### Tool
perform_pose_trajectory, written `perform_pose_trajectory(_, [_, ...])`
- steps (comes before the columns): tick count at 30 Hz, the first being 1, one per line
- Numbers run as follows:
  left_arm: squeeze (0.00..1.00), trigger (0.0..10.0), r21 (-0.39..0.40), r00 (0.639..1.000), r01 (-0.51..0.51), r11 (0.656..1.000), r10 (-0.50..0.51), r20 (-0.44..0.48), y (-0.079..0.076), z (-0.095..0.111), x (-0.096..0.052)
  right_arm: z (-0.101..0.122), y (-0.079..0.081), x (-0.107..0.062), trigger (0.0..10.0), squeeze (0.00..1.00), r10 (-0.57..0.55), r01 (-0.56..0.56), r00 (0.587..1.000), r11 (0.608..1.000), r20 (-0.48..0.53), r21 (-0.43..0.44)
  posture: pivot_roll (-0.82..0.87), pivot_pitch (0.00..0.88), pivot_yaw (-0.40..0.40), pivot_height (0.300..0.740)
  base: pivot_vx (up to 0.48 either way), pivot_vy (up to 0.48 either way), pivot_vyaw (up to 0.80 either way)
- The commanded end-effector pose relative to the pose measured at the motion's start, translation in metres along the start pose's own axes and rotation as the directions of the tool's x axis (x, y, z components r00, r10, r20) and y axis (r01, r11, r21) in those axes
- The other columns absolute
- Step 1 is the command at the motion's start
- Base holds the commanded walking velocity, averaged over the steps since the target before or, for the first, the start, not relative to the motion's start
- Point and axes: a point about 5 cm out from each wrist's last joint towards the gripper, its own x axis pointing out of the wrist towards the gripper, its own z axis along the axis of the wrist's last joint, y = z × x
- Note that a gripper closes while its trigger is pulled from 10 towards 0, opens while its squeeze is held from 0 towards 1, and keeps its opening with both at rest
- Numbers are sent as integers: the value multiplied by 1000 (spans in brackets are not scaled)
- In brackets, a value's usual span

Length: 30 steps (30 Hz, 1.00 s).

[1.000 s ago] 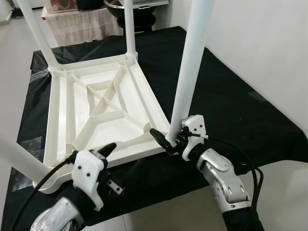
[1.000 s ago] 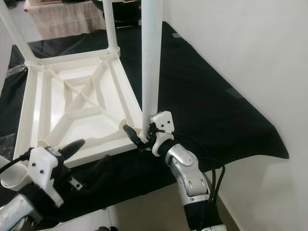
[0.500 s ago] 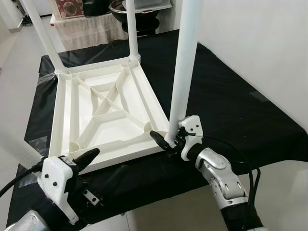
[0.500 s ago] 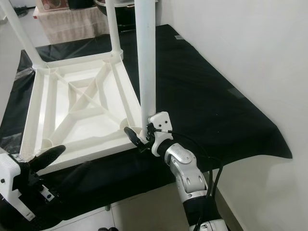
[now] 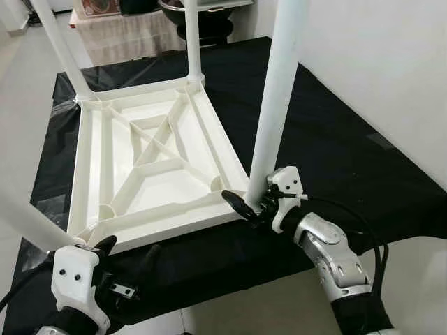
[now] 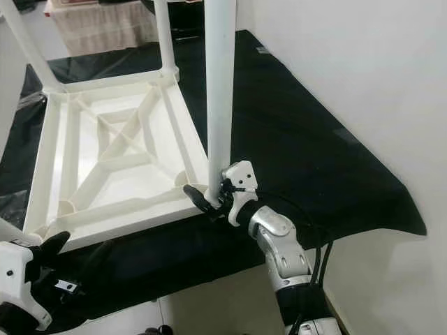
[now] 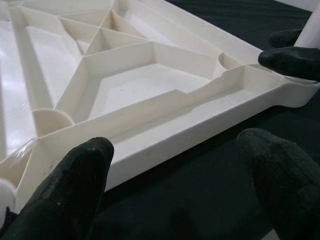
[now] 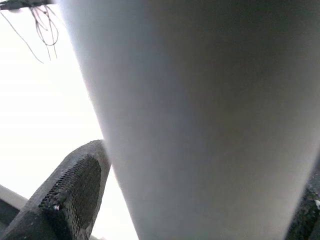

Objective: Building children table

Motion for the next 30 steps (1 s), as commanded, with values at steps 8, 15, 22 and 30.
perform_pose_trajectory(8, [0,10000,25,994,-108,994,108,-2,10,-9,-4,-2,16,5,10000,0,92,-92,996,996,-3,3,123,187,-2,740,0,0,800])
perform_pose_trajectory(15, [0,10000,46,991,-132,990,131,18,12,-9,1,-3,17,4,10000,0,100,-100,995,995,-4,8,119,183,-5,740,0,0,800])
perform_pose_trajectory(22, [0,10000,51,995,-104,993,104,-3,8,-11,9,-2,13,2,10000,0,87,-87,996,996,-7,11,113,185,-3,740,0,0,800])
perform_pose_trajectory(30, [0,10000,71,995,-97,993,98,-12,6,-12,11,-3,12,0,10000,0,76,-76,997,997,-6,26,114,194,-5,740,0,0,800])
